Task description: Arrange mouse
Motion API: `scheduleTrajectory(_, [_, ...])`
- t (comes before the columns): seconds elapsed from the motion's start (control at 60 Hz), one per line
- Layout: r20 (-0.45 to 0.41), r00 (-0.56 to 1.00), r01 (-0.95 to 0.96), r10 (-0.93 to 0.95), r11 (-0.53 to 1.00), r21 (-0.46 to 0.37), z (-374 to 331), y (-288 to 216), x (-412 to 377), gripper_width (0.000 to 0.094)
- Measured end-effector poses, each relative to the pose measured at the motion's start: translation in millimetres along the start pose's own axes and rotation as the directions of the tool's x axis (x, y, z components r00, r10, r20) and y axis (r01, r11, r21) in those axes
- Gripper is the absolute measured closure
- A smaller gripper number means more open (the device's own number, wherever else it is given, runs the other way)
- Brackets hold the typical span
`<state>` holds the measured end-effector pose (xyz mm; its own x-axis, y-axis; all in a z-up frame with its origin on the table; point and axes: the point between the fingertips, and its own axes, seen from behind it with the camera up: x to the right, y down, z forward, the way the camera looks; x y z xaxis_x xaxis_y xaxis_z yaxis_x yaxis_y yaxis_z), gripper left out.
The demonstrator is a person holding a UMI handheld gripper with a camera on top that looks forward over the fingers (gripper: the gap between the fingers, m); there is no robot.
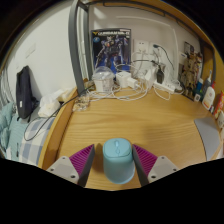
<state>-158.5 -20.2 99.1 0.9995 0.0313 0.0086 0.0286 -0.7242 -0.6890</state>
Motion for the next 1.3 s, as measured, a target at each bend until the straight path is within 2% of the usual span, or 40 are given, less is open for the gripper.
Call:
scheduleTrajectory(0.067, [-0.015,1.000,0.028,-0.028,1.000,-0.007,7.4,-14.7,-0.4,0.0275])
scheduleTrajectory(0.083, [-0.010,1.000,0.027,-0.027,1.000,-0.006,8.3,-4.9,-6.5,0.0283])
scheduleTrajectory(0.1, [0.000,1.000,0.028,-0.028,1.000,-0.008,10.0,-6.6,-10.0,0.0341])
scheduleTrajectory(0.25, [0.000,0.999,0.049,-0.049,0.999,-0.010,20.3,-18.8,-26.5,0.0368])
scheduleTrajectory(0.35, [-0.005,0.998,0.068,-0.068,0.998,0.003,20.8,-15.4,-36.9,0.0488])
scheduleTrajectory(0.367, [-0.004,0.998,0.069,-0.069,0.998,0.003,20.9,-14.3,-38.8,0.0454])
scheduleTrajectory(0.383, [-0.003,0.998,0.070,-0.070,0.998,0.004,20.7,-14.3,-39.8,0.0520])
scheduleTrajectory(0.433, [-0.002,0.998,0.069,-0.069,0.998,0.007,21.8,-11.2,-41.5,0.0555])
scheduleTrajectory(0.45, [0.003,0.998,0.065,-0.065,0.998,0.015,13.9,-9.3,-16.2,0.0557])
scheduleTrajectory(0.583, [0.005,0.998,0.068,-0.068,0.998,0.014,19.8,-12.8,-26.1,0.0584])
scheduleTrajectory(0.767, [0.068,0.992,0.105,-0.105,0.994,0.001,1.9,-28.4,-10.6,0.0583])
scheduleTrajectory(0.867, [0.074,0.993,0.087,-0.093,0.993,0.083,-25.7,-85.3,12.2,0.0584])
scheduleTrajectory(1.05, [0.028,0.994,0.094,-0.106,0.955,0.283,-99.5,-232.2,110.1,0.0583])
scheduleTrajectory(1.167, [-0.042,0.994,0.109,-0.101,0.925,0.365,-142.7,-289.0,208.5,0.0584])
scheduleTrajectory(1.267, [-0.089,0.993,0.107,-0.078,0.914,0.391,-163.5,-307.6,296.6,0.0583])
scheduleTrajectory(1.3, [-0.092,0.994,0.096,-0.064,0.915,0.393,-166.3,-299.0,327.2,0.0583])
